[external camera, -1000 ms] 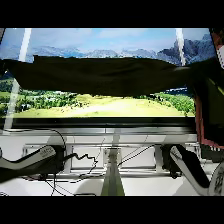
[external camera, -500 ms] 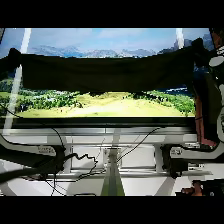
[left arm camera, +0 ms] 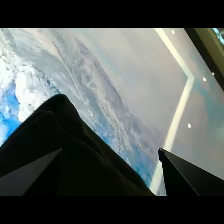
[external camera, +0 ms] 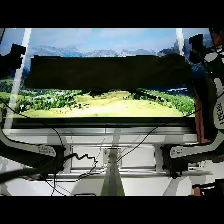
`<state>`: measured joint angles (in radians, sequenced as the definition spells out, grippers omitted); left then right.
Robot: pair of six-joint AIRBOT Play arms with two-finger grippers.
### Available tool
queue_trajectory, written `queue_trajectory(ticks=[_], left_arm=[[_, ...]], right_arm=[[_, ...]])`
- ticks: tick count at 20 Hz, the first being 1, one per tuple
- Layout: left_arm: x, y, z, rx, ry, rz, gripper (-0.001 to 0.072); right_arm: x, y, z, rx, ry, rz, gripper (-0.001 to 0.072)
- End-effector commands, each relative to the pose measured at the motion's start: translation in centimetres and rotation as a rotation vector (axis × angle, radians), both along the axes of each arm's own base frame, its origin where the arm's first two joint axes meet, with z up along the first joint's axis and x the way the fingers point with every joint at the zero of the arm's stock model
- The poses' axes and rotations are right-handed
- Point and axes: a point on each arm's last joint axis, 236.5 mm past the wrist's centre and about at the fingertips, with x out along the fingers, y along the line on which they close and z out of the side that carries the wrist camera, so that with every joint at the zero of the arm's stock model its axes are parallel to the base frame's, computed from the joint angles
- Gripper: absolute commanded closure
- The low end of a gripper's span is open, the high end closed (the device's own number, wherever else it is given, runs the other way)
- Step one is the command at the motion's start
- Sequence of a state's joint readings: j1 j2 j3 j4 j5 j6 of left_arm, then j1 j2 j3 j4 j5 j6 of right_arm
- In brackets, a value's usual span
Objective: Fold the clothes and pants, and hang the long-sleeved shirts on hangers.
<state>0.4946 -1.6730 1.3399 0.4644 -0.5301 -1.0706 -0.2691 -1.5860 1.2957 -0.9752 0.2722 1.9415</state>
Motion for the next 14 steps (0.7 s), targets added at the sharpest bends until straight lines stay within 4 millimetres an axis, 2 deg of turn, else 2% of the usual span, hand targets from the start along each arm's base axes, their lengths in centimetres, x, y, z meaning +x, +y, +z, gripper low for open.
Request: queue_trajectory(ticks=[1,3,4,6,7,9,11,14], left_arm=[[-1.9,-1.8,1.4,-0.069,0.014,-0.118,-0.0002],[-4.5,-1.6,2.3,-0.079,0.049,-0.189,0.0002],[-6.5,-1.4,2.0,-0.068,0.098,-0.238,0.0010],[-11.5,-0.7,-0.2,-0.080,0.273,-0.306,0.0021],[-14.2,-0.2,-1.8,-0.100,0.380,-0.315,0.0104],[-18.3,0.2,-4.4,-0.156,0.508,-0.324,0.0128],[-18.8,-0.3,-5.8,-0.243,0.485,-0.281,0.0126],[-17.0,-0.3,-7.8,-0.250,0.435,-0.182,0.0125]], right_arm=[[-1.5,1.7,0.2,-0.059,0.079,0.114,0.0025],[-2.9,3.3,0.6,-0.118,0.129,0.224,0.0025],[-3.8,4.2,0.6,-0.162,0.158,0.298,0.0026],[-5.9,6.3,-0.1,-0.226,0.232,0.463,0.0026],[-7.0,7.3,-0.8,-0.225,0.275,0.532,0.0026],[-8.6,9.1,-2.2,-0.225,0.341,0.635,0.0027],[-8.9,10.2,-2.9,-0.239,0.365,0.675,0.0026],[-7.6,12.6,-2.4,-0.278,0.316,0.696,0.0027]])
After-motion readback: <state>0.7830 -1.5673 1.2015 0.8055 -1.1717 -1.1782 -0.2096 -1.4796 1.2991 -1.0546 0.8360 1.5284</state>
